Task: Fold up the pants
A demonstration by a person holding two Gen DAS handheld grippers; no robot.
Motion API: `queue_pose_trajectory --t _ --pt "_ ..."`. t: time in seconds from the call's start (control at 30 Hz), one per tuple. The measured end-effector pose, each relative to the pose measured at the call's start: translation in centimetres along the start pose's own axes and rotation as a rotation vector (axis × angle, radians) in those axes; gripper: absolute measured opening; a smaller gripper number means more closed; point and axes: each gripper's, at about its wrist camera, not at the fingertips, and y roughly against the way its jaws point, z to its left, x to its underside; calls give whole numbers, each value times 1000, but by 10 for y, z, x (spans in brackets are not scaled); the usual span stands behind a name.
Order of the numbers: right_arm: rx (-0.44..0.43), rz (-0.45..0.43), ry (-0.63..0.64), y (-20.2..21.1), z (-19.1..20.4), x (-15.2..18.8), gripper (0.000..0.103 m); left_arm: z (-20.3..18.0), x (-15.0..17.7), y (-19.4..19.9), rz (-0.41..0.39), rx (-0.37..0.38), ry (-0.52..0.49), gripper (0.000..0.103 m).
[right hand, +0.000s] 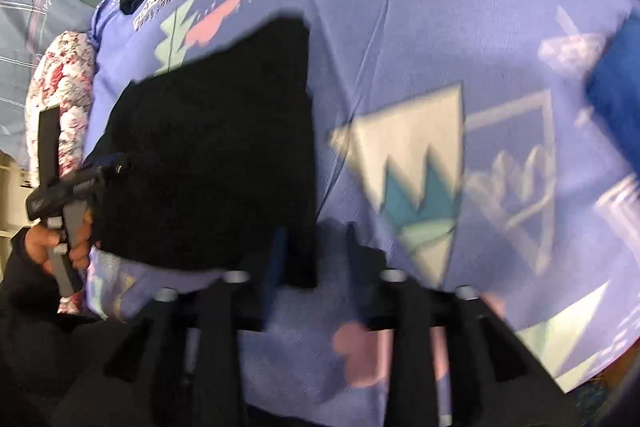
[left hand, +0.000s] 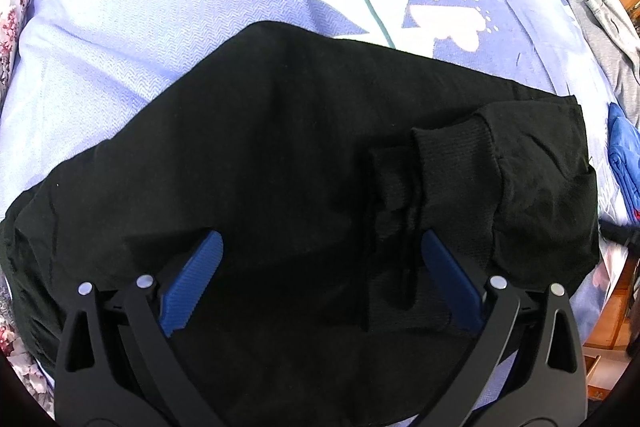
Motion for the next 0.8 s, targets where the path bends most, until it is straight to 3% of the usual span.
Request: queue_pose_trajectory --t 0.1,0.17,0.23,0.3,0.4,0.5,0.57,0.6,0.73,0.8 --pt "-24 -118 -10 12 -3 -36 51 2 4 3 -10 -6 1 101" --pt "-41 -132 -13 2 -3 -57 50 1 7 2 -12 -9 1 101" --pt "-58 -114 5 -16 4 -79 40 2 8 5 -11 -9 1 101" --pt "-58 -84 28 -34 12 -96 20 2 11 6 -12 -9 1 101" --pt "-9 -106 70 -41 24 -112 8 1 12 7 -16 -12 -1 101" --pt "-108 -212 19 -27 18 -117 7 -4 13 6 -27 -19 -3 101" --pt "-10 -167 24 -47 9 -115 7 -5 15 6 -24 -19 4 101" --pt "5 -189 44 -50 8 -112 7 -5 15 6 -23 -17 3 101" --pt "47 -302 -66 -22 -4 -108 15 -4 17 8 -27 -16 2 101" --pt "10 -306 -89 -6 -12 -102 15 -3 17 8 -27 -18 6 101"
